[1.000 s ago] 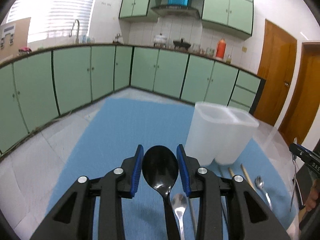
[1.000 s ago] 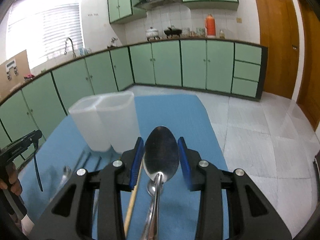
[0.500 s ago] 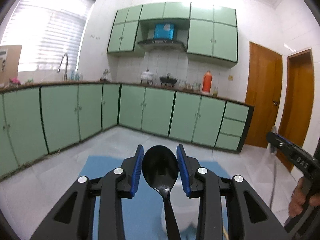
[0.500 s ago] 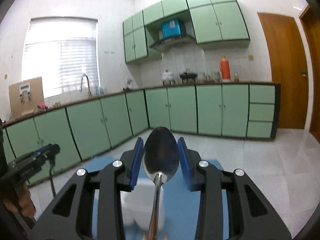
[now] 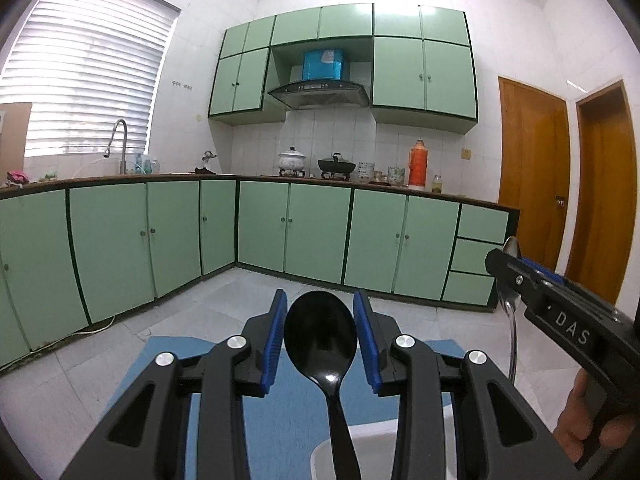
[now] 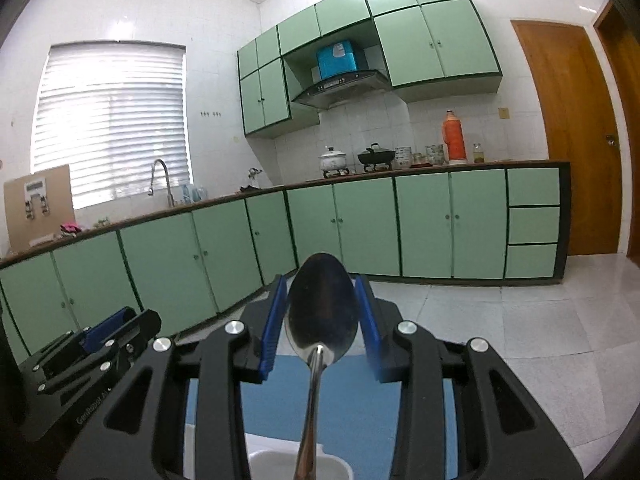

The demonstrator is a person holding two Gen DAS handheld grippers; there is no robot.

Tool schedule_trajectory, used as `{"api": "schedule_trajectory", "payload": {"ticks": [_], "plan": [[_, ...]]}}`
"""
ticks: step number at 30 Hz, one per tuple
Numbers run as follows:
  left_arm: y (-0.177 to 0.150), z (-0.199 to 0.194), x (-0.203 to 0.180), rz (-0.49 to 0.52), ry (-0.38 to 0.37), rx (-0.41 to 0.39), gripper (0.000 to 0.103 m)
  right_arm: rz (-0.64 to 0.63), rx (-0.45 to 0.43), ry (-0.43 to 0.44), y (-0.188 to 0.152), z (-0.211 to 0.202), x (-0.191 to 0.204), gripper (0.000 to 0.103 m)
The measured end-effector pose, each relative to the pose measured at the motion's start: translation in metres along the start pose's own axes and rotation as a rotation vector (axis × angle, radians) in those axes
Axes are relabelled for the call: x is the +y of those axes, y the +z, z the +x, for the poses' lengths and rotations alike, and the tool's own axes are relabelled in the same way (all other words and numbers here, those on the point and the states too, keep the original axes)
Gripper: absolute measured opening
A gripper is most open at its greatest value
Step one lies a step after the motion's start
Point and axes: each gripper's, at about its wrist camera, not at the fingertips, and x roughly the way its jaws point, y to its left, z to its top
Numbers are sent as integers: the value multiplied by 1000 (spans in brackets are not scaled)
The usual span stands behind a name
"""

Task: Organize utensils
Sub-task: 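Lift the large silver spoon with the right tool and drop it into the white holder, then open the right tool and withdraw it from the holder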

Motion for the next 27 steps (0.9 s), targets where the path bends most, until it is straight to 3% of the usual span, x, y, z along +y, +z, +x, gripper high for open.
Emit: {"api": "schedule_trajectory", "payload": {"ticks": [17, 23, 27], "plan": [[-43, 1, 6, 9, -22, 96, 35, 54, 131, 42, -64, -4, 3, 35], [-45, -10, 9, -12, -40, 96, 51, 64, 142, 58, -67, -15, 4, 44], [-46, -15, 10, -7, -41, 95, 53, 67, 134, 63, -66, -24, 3, 51]]}}
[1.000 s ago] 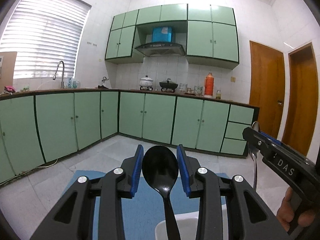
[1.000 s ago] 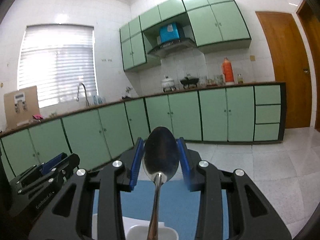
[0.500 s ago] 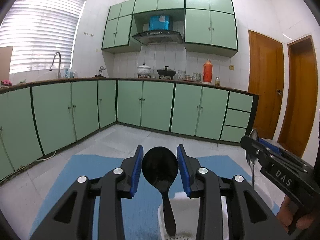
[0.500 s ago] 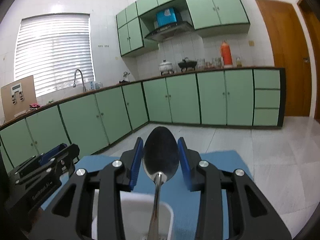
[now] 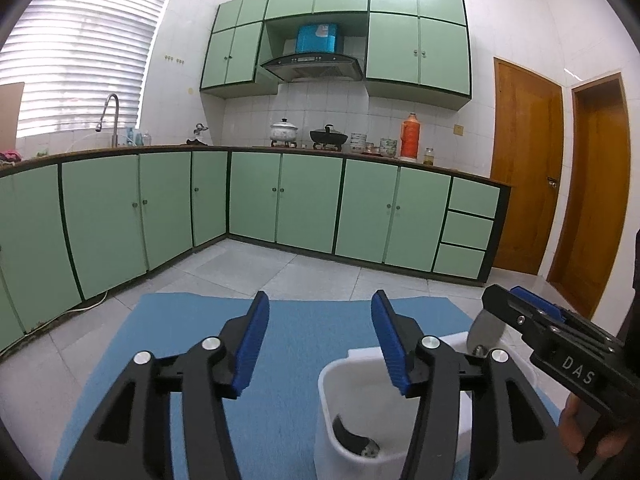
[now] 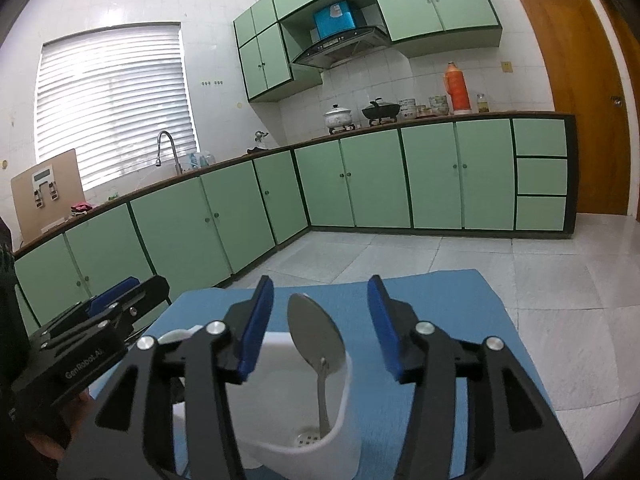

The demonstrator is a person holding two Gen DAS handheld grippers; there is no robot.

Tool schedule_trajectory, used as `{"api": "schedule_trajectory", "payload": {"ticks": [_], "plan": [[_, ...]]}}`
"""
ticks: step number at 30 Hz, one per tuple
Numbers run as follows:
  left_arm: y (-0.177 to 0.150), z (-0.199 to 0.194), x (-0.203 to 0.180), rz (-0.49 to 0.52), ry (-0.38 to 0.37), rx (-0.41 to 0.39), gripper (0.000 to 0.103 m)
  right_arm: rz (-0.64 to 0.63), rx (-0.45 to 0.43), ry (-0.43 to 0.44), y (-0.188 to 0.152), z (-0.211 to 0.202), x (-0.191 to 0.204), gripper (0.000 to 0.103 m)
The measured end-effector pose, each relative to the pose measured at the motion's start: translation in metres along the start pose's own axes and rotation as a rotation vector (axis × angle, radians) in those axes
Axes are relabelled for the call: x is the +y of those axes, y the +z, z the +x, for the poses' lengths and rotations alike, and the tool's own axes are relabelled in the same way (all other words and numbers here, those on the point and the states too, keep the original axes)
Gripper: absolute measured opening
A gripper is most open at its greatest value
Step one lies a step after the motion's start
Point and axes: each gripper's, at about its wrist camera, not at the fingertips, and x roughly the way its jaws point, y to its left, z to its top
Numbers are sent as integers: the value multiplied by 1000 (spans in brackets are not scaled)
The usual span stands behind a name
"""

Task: Organize utensils
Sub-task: 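Open the right tool and withdraw it from the holder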

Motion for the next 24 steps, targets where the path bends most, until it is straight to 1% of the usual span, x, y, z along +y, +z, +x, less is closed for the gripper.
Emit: {"api": "schedule_trajectory", "payload": {"ticks": [3, 6, 9, 10, 11, 14, 17, 19, 22, 24], "plan": [[-1, -8, 4, -7, 2, -4, 58, 9, -6, -1, -1, -9, -1, 55], [-2, -21, 8, -17, -7, -4, 68, 20, -9, -18, -1, -21, -5, 61], [-2, -39, 12, -12, -15, 16, 79, 14, 4, -46, -4, -38, -9, 65], [-5, -47, 15, -8, -13, 38, 84, 9, 10, -61, -6, -45, -11, 66], [-7, -52, 16, -3, -11, 55, 85, 3, 16, -75, -9, -51, -12, 70], [-21, -69, 22, -1, 5, 135, 87, -14, 51, -125, -21, -68, -16, 73], [-40, -79, 24, -7, 15, 223, 87, -10, 112, -160, -36, -82, -21, 75], [-50, -81, 24, -12, 37, 272, 87, -12, 147, -184, -46, -87, -23, 77], [-73, -83, 24, -29, 55, 359, 88, -6, 200, -207, -59, -93, -25, 84], [-85, -83, 25, -35, 62, 390, 89, -12, 240, -205, -71, -96, -22, 90]]}}
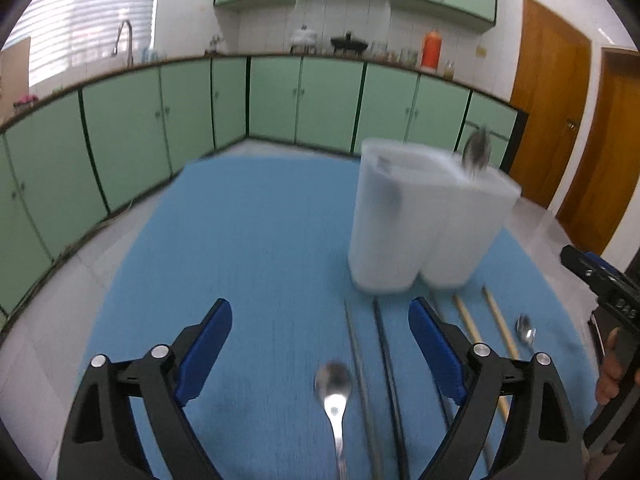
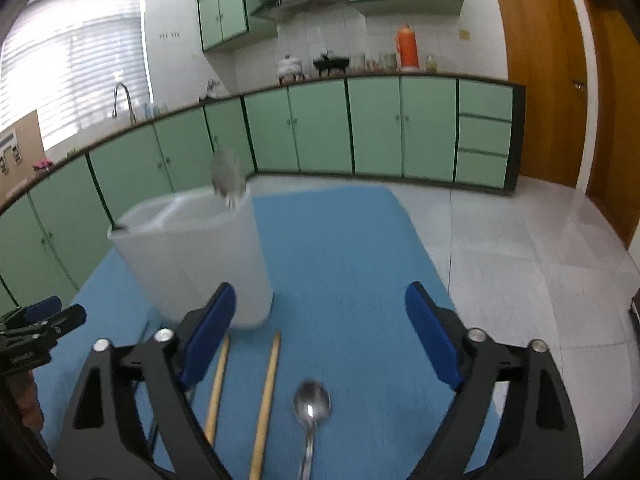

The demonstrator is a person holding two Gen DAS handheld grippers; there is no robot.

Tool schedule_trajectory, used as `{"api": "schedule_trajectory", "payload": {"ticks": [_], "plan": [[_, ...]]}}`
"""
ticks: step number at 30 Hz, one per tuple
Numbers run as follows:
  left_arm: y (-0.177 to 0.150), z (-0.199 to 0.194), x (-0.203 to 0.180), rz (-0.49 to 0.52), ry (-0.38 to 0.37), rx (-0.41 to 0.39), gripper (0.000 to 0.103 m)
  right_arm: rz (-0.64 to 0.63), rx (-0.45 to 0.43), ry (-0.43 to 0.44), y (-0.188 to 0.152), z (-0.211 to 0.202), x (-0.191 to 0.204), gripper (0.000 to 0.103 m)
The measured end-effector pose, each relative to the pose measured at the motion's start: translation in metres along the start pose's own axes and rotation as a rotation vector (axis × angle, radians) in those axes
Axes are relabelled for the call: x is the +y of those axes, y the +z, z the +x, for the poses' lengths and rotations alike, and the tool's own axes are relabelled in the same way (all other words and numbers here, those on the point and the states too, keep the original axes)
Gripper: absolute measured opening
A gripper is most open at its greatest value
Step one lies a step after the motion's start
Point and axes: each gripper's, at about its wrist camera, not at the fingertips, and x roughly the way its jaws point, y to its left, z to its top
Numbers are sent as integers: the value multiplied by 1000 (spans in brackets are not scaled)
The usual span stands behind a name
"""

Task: Organize utensils
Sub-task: 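Open the right tool and withdraw it from the holder, then lower the left tool onto the small silver spoon and grasp it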

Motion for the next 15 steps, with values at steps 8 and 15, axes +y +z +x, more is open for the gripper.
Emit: {"api": "schedule_trajectory", "payload": {"ticks": [8, 15], "plan": [[-34, 22, 5, -16, 33, 116, 89, -65, 81, -56, -29, 2, 11, 95], [-40, 30, 13, -39, 29, 150, 88, -66, 116, -62, -37, 7, 7, 95]]}}
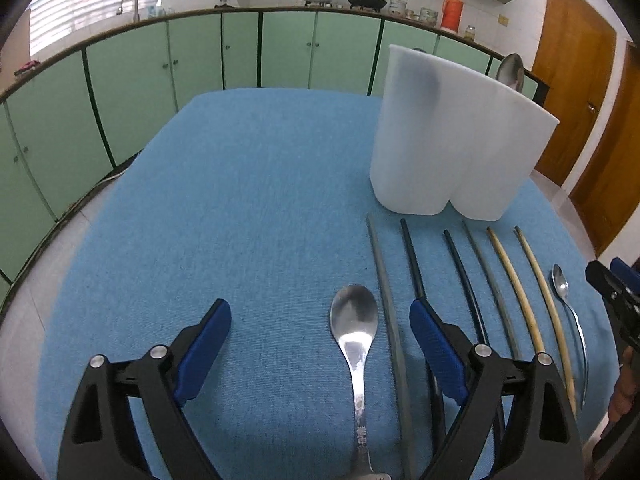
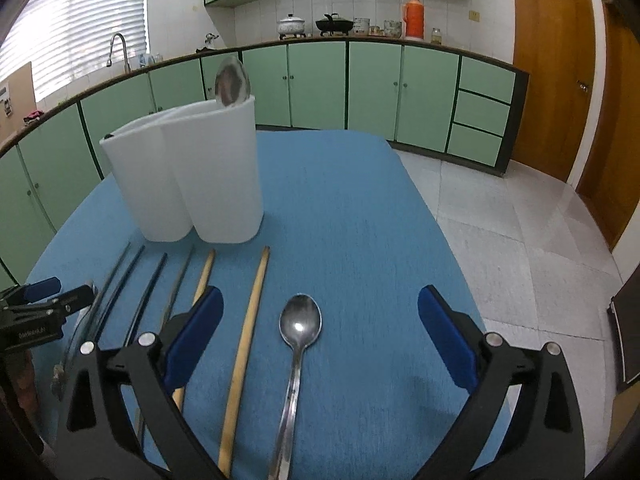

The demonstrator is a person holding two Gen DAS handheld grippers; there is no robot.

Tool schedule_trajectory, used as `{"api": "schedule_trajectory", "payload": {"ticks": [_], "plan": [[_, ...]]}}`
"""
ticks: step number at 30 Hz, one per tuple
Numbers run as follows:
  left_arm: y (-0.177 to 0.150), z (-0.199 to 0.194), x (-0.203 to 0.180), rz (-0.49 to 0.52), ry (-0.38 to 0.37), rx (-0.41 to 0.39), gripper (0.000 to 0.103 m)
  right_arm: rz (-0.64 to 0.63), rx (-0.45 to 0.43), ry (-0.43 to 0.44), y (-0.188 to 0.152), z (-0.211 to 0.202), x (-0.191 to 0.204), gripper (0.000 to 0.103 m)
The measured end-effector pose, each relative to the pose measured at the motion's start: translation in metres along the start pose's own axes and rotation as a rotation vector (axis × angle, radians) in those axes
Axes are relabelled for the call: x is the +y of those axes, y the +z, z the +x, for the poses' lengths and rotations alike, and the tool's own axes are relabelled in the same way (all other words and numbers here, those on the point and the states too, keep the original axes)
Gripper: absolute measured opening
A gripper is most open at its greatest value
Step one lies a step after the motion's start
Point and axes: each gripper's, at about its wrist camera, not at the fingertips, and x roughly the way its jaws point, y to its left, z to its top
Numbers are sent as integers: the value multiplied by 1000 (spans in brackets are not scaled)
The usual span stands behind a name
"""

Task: Organize utensils
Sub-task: 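Lower the left tool onto the small silver spoon and grasp it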

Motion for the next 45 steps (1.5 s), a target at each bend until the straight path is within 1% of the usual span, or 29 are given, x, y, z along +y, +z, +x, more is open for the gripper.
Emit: {"api": "schedule_trajectory", "payload": {"ticks": [3, 6, 8, 12, 14, 15, 17, 18, 19, 22, 24, 26, 28, 30, 31, 33, 35, 37, 39, 40, 45], "plan": [[2, -1, 5, -19, -11, -5, 87, 4, 3, 2, -1, 1, -3, 95], [9, 0, 7, -23, -32, -6, 79, 4, 5, 7, -1, 2, -4, 95], [10, 1, 6, -10, -36, -1, 71, 2, 9, 10, -1, 3, -3, 95], [10, 2, 3, 8, -44, 4, 61, -3, 17, 14, 3, 5, -3, 95], [8, 2, 1, 19, -48, 1, 50, -8, 18, 14, 2, 4, -4, 95], [8, 2, 0, 25, -51, 0, 47, -10, 19, 14, 3, 4, -3, 95], [7, 2, -2, 32, -67, -2, 35, -10, 23, 15, 3, 5, -3, 95], [7, 1, -3, 34, -74, -2, 32, -10, 27, 16, 3, 5, -3, 95], [7, 1, -4, 37, -81, -2, 25, -10, 32, 16, 3, 6, -2, 95], [5, 0, -7, 46, -82, -9, 24, -15, 44, 12, 4, 7, 0, 95], [4, -2, -7, 40, -80, -16, 13, -13, 49, 11, 5, 7, 0, 95], [4, -5, -4, 25, -90, -16, 9, -5, 64, 8, 5, 8, -1, 95], [4, -5, -1, 20, -93, -16, 9, 2, 76, 10, 5, 10, -3, 95], [3, -4, 0, 28, -81, -11, 9, -3, 86, 8, 4, 11, -2, 94], [3, -4, 0, 28, -75, -14, 12, -8, 89, 5, 4, 11, -1, 94], [2, -5, -1, 35, -77, -14, 20, -18, 95, 12, 3, 11, 1, 90], [1, -8, 2, 38, -78, -21, 43, -26, 95, 15, 3, 10, 3, 88], [-1, -11, 3, 43, -66, -24, 45, -28, 93, 15, 2, 9, 3, 87], [-4, -10, 4, 35, -72, -9, 52, -28, 89, 18, 2, 7, 4, 87], [-4, -10, 5, 34, -75, -8, 53, -28, 87, 19, 1, 6, 4, 87], [-1, -5, 3, 35, -68, -8, 53, -28, 81, 25, 0, 6, 3, 87]]}}
